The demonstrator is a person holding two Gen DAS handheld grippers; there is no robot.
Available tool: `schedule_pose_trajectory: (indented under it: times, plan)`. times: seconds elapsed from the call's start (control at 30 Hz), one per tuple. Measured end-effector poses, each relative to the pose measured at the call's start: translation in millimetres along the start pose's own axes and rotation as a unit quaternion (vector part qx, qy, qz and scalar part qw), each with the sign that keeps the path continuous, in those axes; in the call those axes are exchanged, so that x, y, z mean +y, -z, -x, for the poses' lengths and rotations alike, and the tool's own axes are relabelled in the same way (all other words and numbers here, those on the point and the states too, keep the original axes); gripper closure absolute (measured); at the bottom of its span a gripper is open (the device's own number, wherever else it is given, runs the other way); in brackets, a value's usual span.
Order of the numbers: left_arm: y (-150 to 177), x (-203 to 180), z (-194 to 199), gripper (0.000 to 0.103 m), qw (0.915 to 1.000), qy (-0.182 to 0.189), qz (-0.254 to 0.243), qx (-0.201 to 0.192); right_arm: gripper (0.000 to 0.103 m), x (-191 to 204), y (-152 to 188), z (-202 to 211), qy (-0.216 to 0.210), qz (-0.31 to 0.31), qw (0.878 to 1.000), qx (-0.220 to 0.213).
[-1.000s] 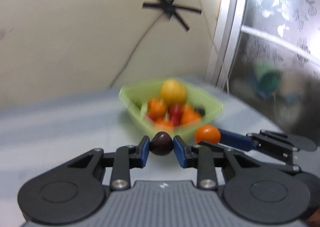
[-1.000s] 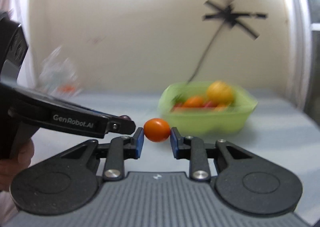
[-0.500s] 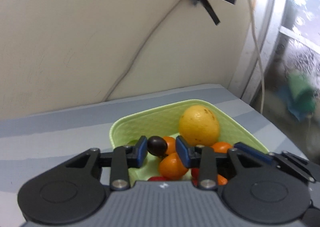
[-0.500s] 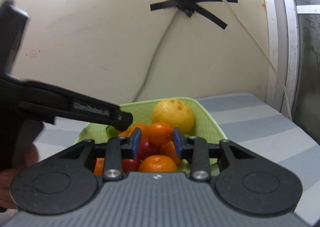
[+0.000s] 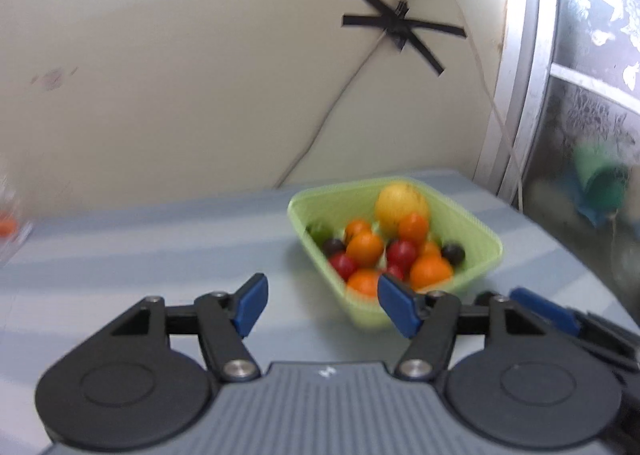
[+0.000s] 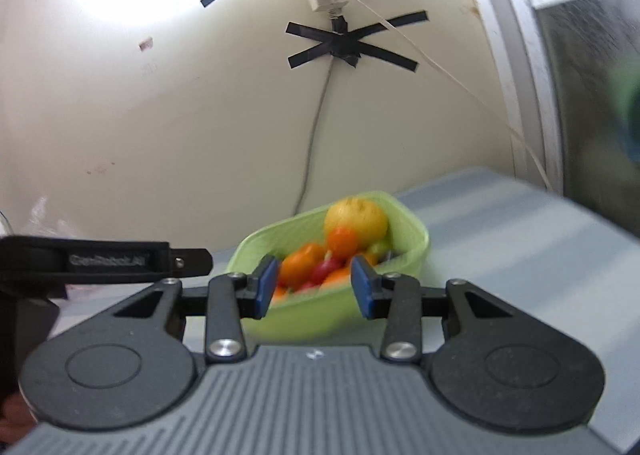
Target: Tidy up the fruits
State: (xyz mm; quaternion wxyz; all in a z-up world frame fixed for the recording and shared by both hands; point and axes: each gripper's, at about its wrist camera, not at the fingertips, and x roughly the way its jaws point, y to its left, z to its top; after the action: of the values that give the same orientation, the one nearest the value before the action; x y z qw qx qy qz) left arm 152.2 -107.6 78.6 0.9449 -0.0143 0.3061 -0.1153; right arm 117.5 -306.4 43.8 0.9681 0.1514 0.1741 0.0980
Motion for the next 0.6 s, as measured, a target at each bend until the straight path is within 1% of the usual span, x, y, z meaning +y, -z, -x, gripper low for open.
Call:
schedule_pose_trajectory:
  times: [0.1, 0.17, 0.23, 0.27, 0.33, 0.43, 0.53, 0.6]
  plan:
    - [18.0, -3.4, 18.1, 0.040, 0.9998, -0.017, 0.002, 0.011, 0.059, 7.2, 20.2, 26.3, -0.004, -0.020, 1.000, 0.019]
    - [29.6, -6.5, 29.6, 0.036, 0.9996, -0.026, -0.005, 0.013, 0.059, 11.8, 31.0, 39.0, -0.012, -0.032, 0.999, 0.035]
    - [40.4, -7.6, 43.2, 0.010, 0.9994, -0.033, -0.007, 0.010, 0.059, 14.8, 39.9, 51.5, -0.021, -0.054, 0.997, 0.050]
    - [45.0, -8.2, 50.4, 0.007, 0.9993, -0.037, -0.008, 0.003, 0.059, 16.1, 42.3, 55.7, -0.025, -0.062, 0.996, 0.056]
    - [52.9, -10.3, 64.0, 0.004, 0.9986, -0.051, -0.013, -0.010, 0.059, 19.2, 47.9, 65.7, -0.029, -0.074, 0.995, 0.064]
    - [64.2, -9.6, 80.5, 0.000, 0.9985, -0.052, -0.010, -0.016, 0.058, 25.1, 54.5, 79.8, -0.030, -0.081, 0.994, 0.070]
    - [71.1, -6.7, 89.4, 0.000, 0.9985, -0.052, -0.003, -0.017, 0.052, 30.4, 56.5, 90.6, -0.029, -0.086, 0.993, 0.071]
    - [77.2, -3.7, 95.8, 0.000, 0.9986, -0.051, 0.003, -0.015, 0.051, 34.0, 56.6, 96.8, -0.026, -0.087, 0.994, 0.067]
